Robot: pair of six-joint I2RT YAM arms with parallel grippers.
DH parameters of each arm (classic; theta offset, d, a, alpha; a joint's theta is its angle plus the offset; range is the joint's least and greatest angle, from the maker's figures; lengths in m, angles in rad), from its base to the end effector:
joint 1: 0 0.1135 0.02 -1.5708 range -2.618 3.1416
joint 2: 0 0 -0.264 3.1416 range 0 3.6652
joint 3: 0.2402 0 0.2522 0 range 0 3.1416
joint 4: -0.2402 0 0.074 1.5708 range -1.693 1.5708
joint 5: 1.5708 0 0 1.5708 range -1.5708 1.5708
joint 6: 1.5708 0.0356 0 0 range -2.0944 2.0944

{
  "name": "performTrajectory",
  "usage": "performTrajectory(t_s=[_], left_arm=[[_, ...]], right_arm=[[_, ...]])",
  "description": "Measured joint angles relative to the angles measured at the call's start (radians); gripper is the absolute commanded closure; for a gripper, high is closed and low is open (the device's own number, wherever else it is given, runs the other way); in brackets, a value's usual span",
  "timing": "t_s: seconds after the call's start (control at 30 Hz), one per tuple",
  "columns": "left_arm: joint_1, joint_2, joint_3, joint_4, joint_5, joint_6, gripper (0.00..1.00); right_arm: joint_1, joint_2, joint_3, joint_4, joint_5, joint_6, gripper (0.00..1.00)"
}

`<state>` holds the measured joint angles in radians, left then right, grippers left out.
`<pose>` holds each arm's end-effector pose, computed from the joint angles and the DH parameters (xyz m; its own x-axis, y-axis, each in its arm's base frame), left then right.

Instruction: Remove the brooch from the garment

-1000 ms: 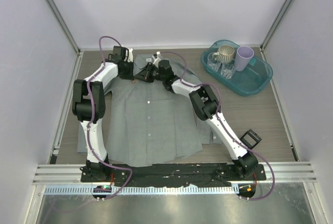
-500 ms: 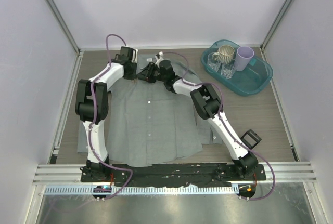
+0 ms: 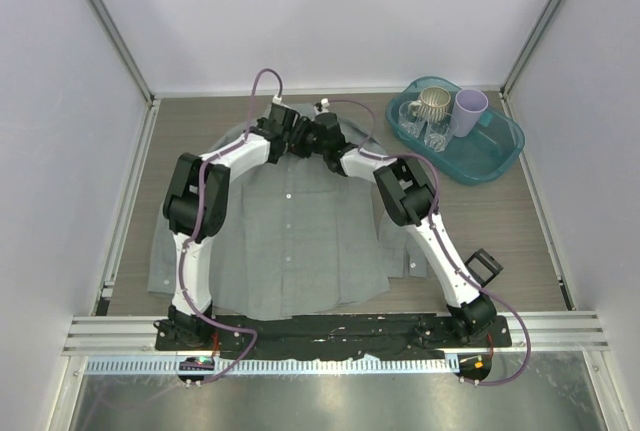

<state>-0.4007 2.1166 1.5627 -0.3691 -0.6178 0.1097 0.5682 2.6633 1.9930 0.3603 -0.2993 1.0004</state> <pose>0.4308 -0.1601 0.1792 -0.7303 0.4063 -0.5492 0.0765 0.8475 0.5252 0.4887 0.3244 0.0969 -0.7708 0.4621 -0.4385 -0.1890 0.4915 0.8501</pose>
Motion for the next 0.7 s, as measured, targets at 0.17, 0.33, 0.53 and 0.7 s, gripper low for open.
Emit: performTrajectory(t_s=[0.17, 0.33, 0.53, 0.7], left_arm=[[-0.001, 0.011, -0.017, 0.04, -0.11, 0.043, 1.0], [0.0, 0.002, -0.017, 0.038, -0.142, 0.049, 1.0], [0.002, -0.118, -0.012, -0.071, -0.01, -0.063, 1.0], [0.003, -0.306, -0.008, -0.161, 0.213, -0.213, 1.0]], right_arm=[[-0.017, -0.013, -0.019, 0.0, 0.007, 0.011, 0.64], [-0.029, -0.013, -0.016, -0.002, 0.0, 0.003, 0.62], [-0.029, -0.014, 0.016, -0.047, -0.021, -0.061, 0.57], [-0.029, -0.064, 0.009, -0.152, -0.036, -0.154, 0.55]])
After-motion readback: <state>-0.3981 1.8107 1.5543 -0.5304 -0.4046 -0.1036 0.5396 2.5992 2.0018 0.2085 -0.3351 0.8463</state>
